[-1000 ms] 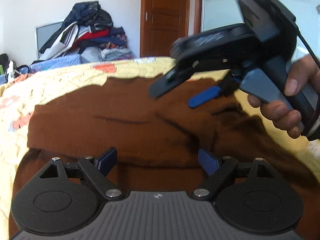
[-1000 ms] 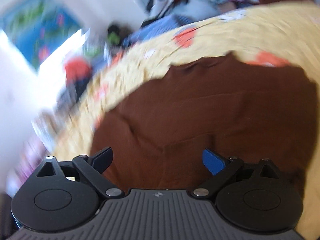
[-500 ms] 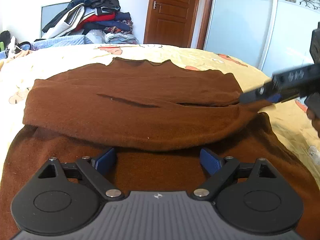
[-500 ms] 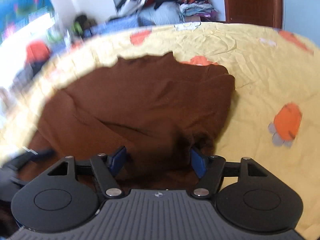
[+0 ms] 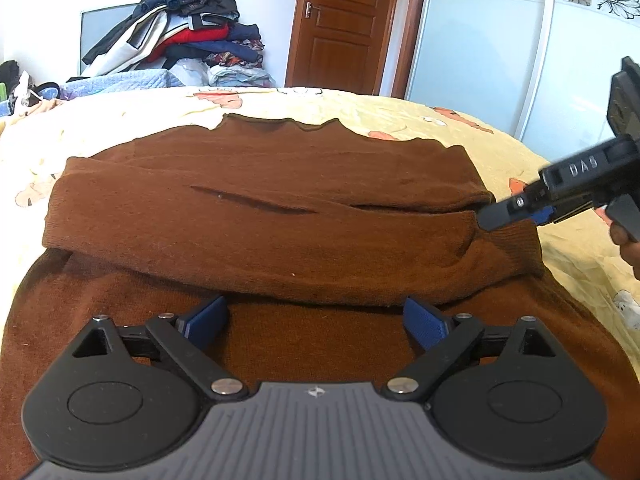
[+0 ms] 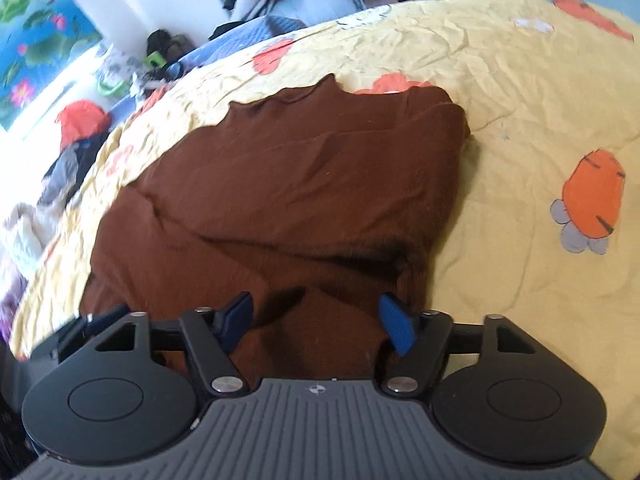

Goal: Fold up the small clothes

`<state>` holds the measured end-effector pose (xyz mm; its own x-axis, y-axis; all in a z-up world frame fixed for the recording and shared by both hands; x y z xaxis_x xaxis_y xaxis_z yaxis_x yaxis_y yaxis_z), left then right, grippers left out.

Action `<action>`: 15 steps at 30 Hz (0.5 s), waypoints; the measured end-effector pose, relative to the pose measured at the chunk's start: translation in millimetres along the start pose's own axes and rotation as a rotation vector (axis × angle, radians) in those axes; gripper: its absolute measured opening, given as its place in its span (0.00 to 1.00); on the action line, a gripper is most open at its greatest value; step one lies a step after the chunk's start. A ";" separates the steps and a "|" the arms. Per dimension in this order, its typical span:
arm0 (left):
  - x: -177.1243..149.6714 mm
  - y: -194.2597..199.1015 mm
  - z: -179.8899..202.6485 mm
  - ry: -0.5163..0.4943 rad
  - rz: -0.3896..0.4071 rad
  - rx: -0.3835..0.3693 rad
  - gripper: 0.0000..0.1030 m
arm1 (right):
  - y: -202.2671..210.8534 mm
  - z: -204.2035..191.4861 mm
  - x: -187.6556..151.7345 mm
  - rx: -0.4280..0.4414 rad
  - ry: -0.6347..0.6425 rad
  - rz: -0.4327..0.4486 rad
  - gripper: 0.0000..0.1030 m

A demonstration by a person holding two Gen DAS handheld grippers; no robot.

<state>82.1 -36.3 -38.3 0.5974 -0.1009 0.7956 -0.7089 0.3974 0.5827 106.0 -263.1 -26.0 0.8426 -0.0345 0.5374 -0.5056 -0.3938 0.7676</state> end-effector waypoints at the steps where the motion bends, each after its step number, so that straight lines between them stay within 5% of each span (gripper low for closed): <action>1: -0.1 0.3 0.2 -0.001 0.000 0.000 0.94 | 0.9 -2.0 -1.8 -0.005 0.019 0.001 0.47; 3: 0.1 0.5 0.0 0.000 0.001 0.001 0.94 | -2.6 -4.3 -2.6 -0.009 0.055 -0.017 0.18; 9: 14.8 32.9 -22.5 0.017 0.123 0.079 0.94 | 7.7 -17.4 11.1 0.018 0.149 0.014 0.14; 15: 62.2 55.7 -94.6 0.037 0.211 0.204 0.94 | 25.0 -12.7 48.8 0.060 0.120 0.105 0.14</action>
<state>115.2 65.8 28.0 0.4391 -0.0011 0.8985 -0.8776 0.2137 0.4291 132.1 -263.0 23.8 0.7559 0.0307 0.6540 -0.5743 -0.4485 0.6849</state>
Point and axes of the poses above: each gripper's, at about its wrist camera, not at the fingertips, and y roughly against the way its jaws point, z to its right, x to its top, the point moved 7 cm from there along -y, roughly the way its jaws point, and after that the axes turned 3 degrees about -x, right-handed, at the moved point
